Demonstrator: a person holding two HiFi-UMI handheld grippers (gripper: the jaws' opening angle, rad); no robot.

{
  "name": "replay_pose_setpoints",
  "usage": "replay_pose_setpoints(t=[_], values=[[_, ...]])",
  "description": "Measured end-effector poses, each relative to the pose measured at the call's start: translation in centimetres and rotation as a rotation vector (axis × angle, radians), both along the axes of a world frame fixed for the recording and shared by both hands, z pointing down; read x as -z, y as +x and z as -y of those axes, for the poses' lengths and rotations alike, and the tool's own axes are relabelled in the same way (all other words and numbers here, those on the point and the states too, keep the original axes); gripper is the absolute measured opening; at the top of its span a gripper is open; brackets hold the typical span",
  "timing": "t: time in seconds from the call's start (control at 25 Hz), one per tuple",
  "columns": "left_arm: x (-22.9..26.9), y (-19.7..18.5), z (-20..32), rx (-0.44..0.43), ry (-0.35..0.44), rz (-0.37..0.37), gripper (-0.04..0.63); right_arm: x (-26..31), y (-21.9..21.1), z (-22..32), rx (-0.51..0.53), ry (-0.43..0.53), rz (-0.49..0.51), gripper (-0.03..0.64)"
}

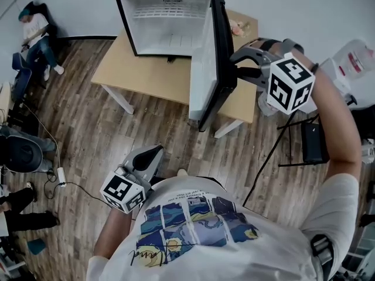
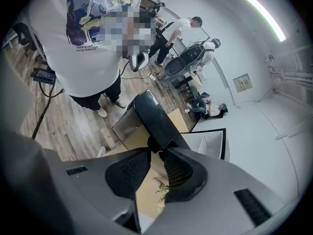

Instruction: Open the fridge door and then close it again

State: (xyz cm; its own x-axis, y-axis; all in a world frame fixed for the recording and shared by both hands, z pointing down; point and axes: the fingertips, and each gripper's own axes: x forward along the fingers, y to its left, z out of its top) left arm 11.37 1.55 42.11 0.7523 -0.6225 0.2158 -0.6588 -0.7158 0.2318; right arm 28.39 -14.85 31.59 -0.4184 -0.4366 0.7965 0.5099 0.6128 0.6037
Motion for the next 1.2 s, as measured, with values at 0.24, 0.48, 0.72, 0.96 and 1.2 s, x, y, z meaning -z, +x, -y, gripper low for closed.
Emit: replay_pose_setpoints(t=[0.24,0.48,0.72,0.96,1.2], values=[[-0.02,0.39,0.30,-0.010,-0.001,0.002,0.008,0.00,0.33,-0.07,0.000,-0.001,-0.005,0.061],[-0.06,0.38,0.46,-0.011,-0.003,0.001,0.008,0.11,0.61,-0.16,0.000,0.002,-0.010,0.061],[-0.20,0.03,0.47,-0.013,-0.005,-0.002,0.009,0.14,0.65,-0.15,-0.006,0.007,-0.020,0.061],[-0.34,0.01,0.54,-0.018,-0.007,-0.002,0.008,0.03,0.84,-0.05,-0.015,0.012,-0.026,0.061],[-0.37,-0.02,0.50,-0.023,-0.007,-0.001,0.008,-0.01,0.89,0.03,-0.022,0.014,-0.028,0.061]])
